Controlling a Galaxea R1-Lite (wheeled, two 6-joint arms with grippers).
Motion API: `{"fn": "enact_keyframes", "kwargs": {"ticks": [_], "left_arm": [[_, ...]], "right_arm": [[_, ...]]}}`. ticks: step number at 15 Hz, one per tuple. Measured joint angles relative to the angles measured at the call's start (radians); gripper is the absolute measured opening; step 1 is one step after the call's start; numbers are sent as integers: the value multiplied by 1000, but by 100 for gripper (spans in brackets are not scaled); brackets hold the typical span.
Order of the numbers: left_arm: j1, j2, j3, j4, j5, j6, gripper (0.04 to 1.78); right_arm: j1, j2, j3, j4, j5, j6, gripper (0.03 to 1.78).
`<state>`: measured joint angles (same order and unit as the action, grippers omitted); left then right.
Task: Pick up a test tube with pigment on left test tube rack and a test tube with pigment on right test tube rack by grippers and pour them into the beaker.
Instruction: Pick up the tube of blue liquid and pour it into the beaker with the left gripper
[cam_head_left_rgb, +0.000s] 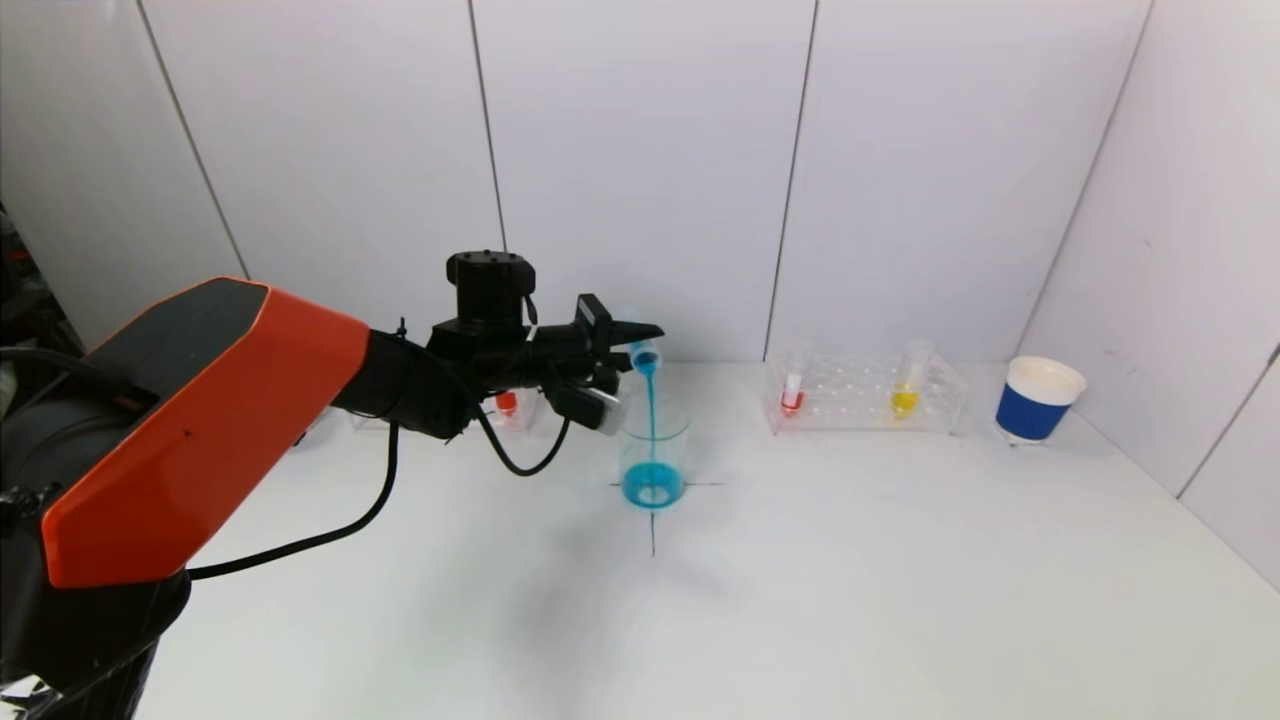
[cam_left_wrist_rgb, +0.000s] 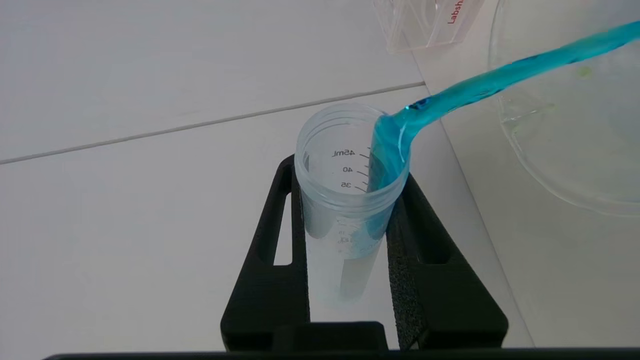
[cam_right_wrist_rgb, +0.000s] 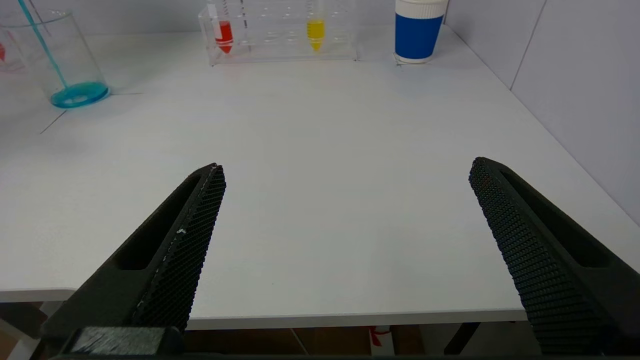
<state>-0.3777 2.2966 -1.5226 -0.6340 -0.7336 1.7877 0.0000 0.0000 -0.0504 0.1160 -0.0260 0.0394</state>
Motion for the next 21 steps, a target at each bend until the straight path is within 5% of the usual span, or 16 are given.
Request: {"fn": "enact_keyframes", "kwargs": {"ticks": [21], "left_arm": [[-5,-5,11,-37,6,140,46]], "right_arm": [[0,0,0,0,0,0,177]]}}
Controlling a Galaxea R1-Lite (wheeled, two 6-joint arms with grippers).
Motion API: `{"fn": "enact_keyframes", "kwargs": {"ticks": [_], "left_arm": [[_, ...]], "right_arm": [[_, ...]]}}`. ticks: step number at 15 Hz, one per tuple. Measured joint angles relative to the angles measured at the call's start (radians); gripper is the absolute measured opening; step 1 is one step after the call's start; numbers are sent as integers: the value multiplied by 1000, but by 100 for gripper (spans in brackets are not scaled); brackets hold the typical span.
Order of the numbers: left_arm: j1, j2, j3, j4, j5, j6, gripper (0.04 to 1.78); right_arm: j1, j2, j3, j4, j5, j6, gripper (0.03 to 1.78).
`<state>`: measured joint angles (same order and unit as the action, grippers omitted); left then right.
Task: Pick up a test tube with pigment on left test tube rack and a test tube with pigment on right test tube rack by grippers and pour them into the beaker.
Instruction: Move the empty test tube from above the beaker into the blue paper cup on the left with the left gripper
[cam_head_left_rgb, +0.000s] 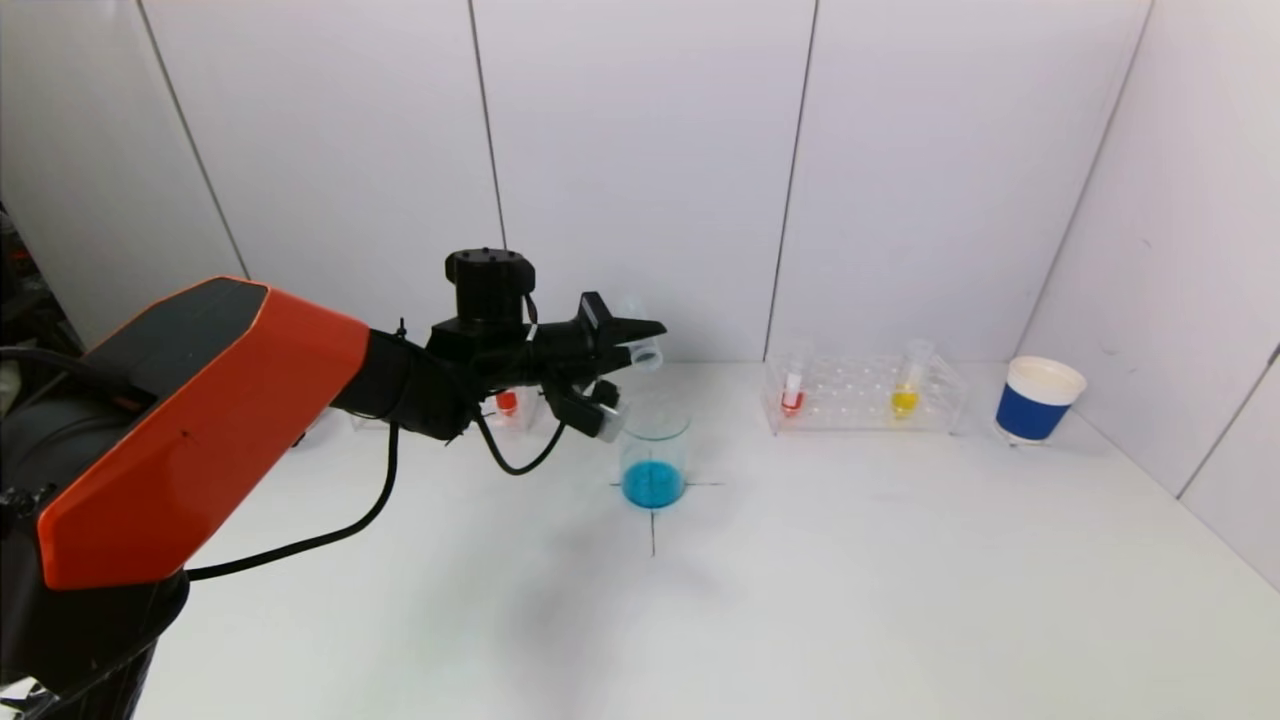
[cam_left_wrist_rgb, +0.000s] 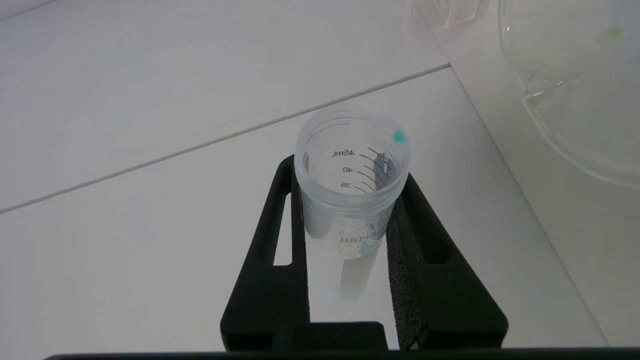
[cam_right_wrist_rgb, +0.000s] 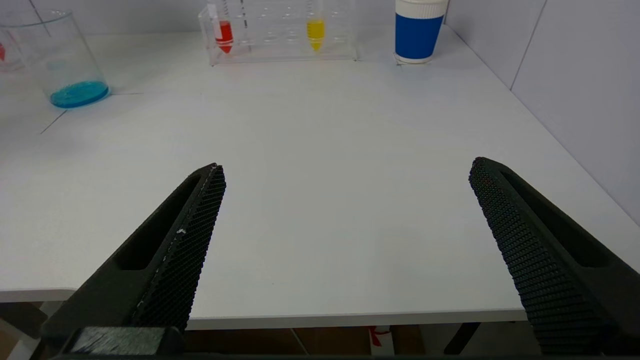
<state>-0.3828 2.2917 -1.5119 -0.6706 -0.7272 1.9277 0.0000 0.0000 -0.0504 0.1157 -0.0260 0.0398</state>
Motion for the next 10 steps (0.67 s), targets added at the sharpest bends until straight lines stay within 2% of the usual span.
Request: {"fn": "enact_keyframes", "kwargs": {"ticks": [10], "left_arm": [[-4,1,14,-18,4,33,46]], "right_arm": [[0,0,0,0,0,0,177]]}}
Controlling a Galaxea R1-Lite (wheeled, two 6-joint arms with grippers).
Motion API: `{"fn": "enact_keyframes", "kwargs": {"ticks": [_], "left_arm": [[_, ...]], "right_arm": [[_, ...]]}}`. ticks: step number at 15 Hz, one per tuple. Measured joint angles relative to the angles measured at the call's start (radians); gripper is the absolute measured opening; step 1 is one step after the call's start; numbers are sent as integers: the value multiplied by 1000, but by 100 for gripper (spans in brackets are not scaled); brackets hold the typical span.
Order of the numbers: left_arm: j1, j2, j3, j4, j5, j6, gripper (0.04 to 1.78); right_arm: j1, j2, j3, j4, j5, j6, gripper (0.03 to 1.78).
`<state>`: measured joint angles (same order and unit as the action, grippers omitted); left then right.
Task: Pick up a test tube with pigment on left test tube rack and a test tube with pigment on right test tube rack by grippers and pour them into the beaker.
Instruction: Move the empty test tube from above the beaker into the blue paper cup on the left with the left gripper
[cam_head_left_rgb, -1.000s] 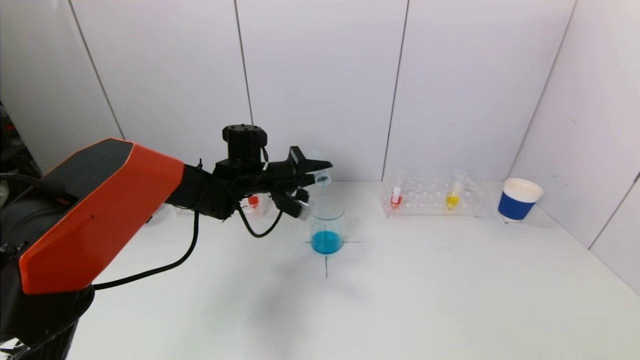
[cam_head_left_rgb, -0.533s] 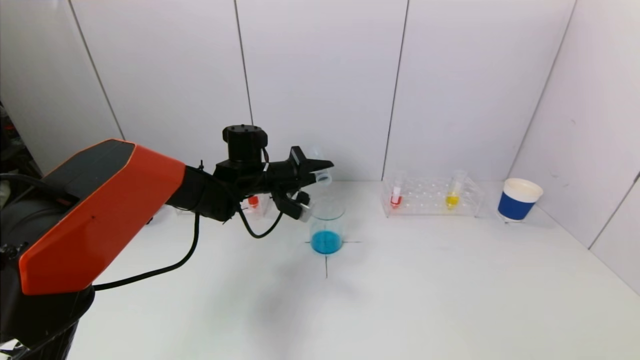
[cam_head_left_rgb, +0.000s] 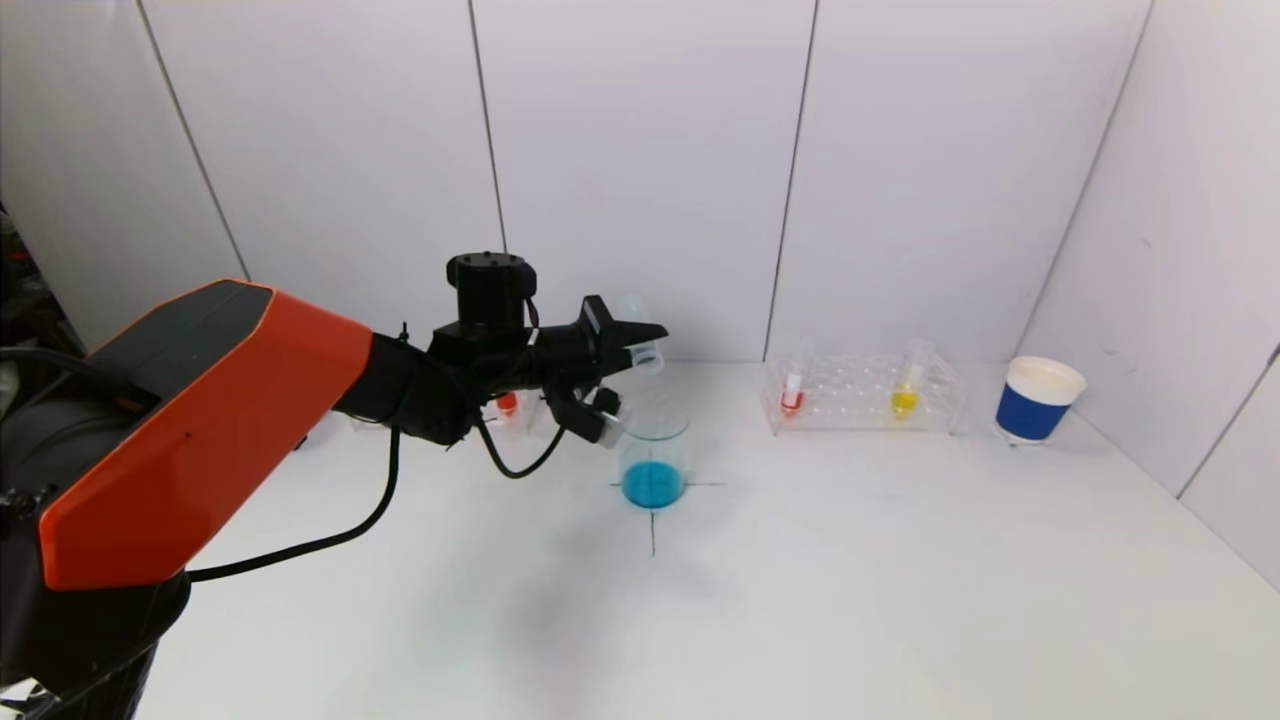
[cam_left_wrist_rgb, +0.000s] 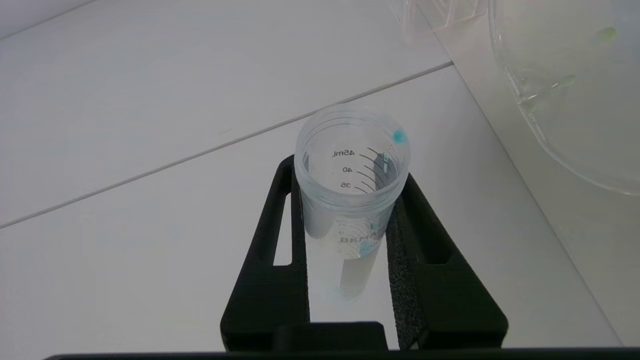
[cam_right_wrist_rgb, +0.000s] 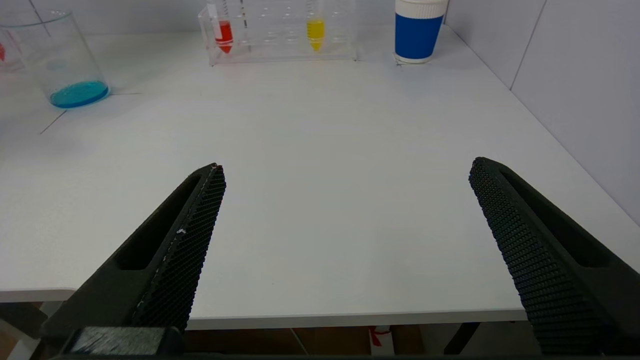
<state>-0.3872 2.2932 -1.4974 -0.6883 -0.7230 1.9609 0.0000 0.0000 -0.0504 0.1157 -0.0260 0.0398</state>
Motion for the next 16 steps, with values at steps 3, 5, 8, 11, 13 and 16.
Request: {"fn": "enact_keyframes", "kwargs": {"ticks": [3,5,8,11,13,16], "left_arm": [[0,1,5,-2,14,-4,46],[1,-3,3,23,42,-39,46],[1,-16,-18,88,151,-210,46],[3,-30,-69,102,289,-441,46],[14,-58,-96,123,367,-575,46],[37,-110,-136,193,441,-747,46]], "right_arm": [[0,0,0,0,0,0,177],[0,0,0,0,0,0,177],[0,0,0,0,0,0,177],[0,0,0,0,0,0,177],[0,0,0,0,0,0,177],[0,0,0,0,0,0,177]]}}
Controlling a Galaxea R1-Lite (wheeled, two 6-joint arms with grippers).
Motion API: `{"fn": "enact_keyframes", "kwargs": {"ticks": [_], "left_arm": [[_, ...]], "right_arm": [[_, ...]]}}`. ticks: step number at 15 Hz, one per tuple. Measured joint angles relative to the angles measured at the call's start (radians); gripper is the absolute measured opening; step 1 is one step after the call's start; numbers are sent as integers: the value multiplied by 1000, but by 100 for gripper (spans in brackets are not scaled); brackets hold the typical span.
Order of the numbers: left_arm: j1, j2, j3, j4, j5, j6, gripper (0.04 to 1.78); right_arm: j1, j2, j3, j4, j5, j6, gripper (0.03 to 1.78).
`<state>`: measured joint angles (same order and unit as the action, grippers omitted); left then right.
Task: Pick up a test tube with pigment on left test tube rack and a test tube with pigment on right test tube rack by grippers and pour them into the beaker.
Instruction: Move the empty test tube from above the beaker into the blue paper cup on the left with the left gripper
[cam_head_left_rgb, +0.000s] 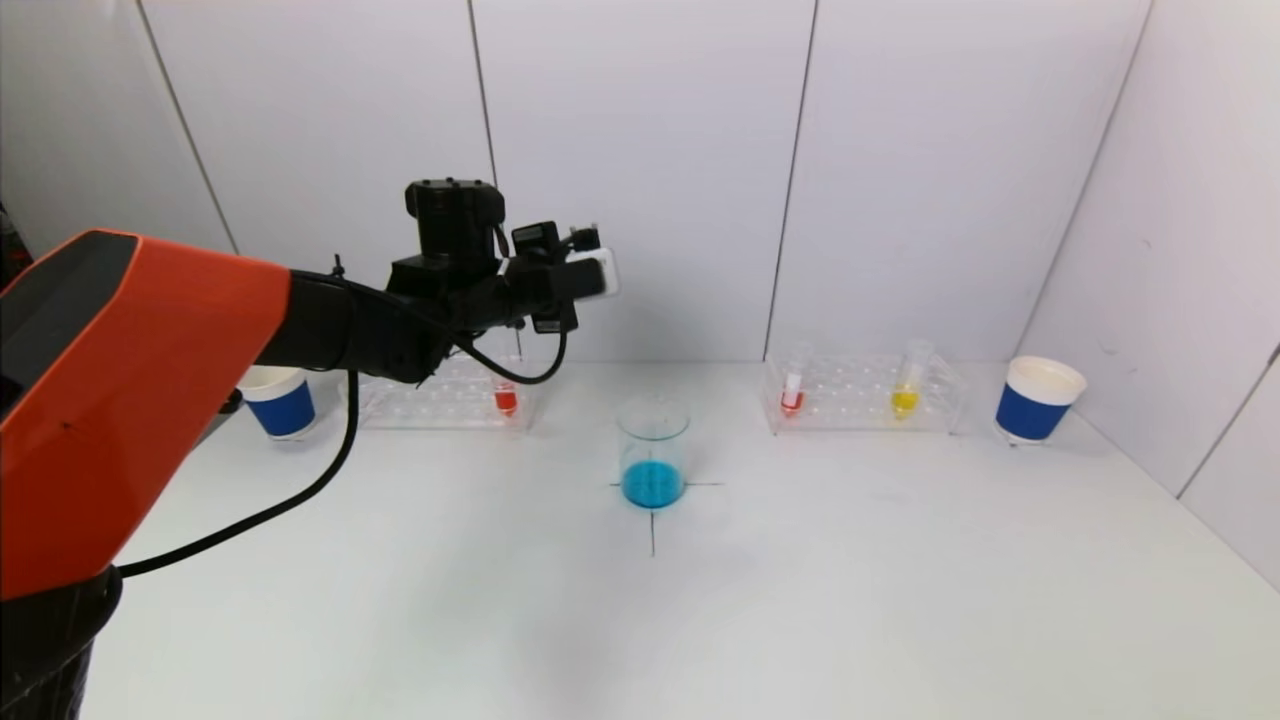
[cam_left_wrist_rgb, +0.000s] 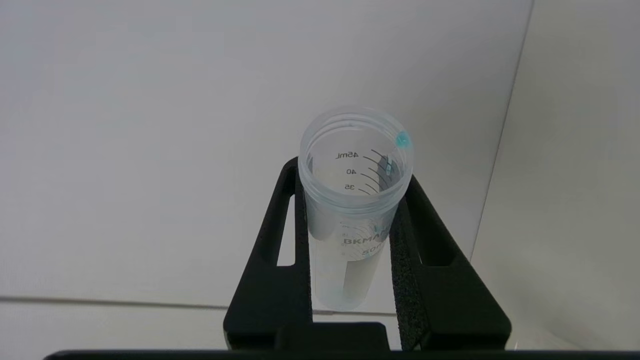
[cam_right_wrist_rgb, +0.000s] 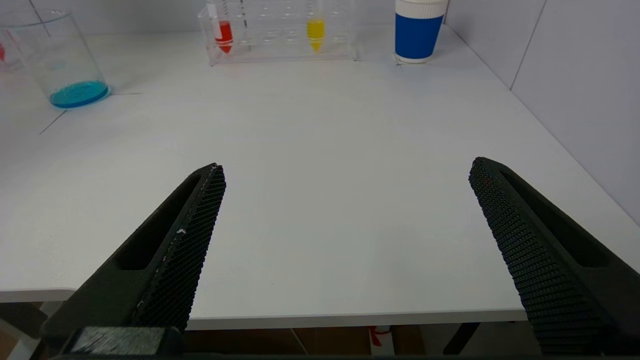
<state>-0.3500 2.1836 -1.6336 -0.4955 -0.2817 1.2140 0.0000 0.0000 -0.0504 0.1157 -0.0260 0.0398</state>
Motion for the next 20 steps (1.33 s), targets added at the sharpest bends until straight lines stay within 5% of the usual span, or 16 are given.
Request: {"fn": "enact_keyframes", "kwargs": {"ticks": [3,12,20], "left_arm": [[51,-64,-43,80,63,-187,46],[241,-183,-79,40,284,-767,46],[483,-313,201,6,355,-991,46]], "right_arm": [[0,0,0,0,0,0,177],[0,0,0,0,0,0,177],[0,0,0,0,0,0,177]]}}
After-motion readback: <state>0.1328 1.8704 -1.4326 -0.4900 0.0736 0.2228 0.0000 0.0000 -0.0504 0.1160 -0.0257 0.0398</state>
